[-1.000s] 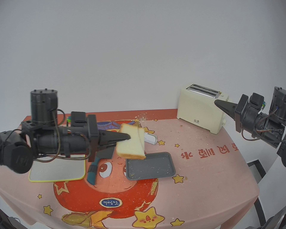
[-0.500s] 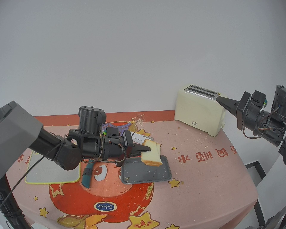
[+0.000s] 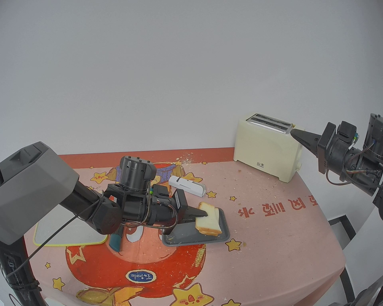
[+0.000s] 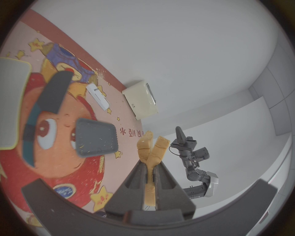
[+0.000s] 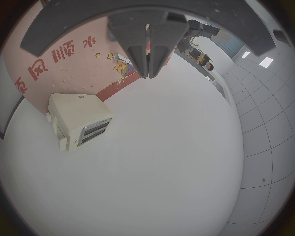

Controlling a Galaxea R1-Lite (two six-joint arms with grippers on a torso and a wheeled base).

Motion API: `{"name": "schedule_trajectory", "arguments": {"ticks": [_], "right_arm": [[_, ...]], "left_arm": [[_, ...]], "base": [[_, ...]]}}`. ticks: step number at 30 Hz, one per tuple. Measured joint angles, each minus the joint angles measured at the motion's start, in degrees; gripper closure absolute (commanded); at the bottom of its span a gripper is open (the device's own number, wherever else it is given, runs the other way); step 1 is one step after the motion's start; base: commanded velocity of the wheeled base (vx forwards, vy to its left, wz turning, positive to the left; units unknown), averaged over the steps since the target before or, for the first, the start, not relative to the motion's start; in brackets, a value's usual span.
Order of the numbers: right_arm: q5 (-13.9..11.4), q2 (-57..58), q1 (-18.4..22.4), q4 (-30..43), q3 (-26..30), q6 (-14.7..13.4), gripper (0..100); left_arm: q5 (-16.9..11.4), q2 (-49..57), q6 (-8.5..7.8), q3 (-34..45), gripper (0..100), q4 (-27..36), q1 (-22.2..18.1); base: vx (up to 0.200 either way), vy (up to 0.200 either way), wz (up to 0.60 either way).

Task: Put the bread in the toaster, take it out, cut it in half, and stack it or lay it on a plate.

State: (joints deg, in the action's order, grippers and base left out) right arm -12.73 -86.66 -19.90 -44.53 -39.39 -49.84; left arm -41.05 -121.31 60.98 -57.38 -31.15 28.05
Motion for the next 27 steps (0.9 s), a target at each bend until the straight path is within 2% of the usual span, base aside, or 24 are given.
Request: {"name": "schedule_trajectory", "arguments": {"ticks": [13,14,27], "right_arm": [[0.0,-0.2,0.1,0.0,-0.2,0.0,100],[0.0,-0.2,0.1,0.0,-0.2,0.0,100],[0.0,-0.2,0.1,0.0,-0.2,0.0,100]], "left_arm": [[0.1,-1.3,0.26,-0.5,100,0.2,0.6],[0.1,-1.3,0.26,-0.5,0,0.3,0.6],[1.4,-0.3,0.11,1.2,0,0.2,1.0]], "base": [[0.000,0.000,0.00],[0.000,0.000,0.00],[0.000,0.000,0.00]]}}
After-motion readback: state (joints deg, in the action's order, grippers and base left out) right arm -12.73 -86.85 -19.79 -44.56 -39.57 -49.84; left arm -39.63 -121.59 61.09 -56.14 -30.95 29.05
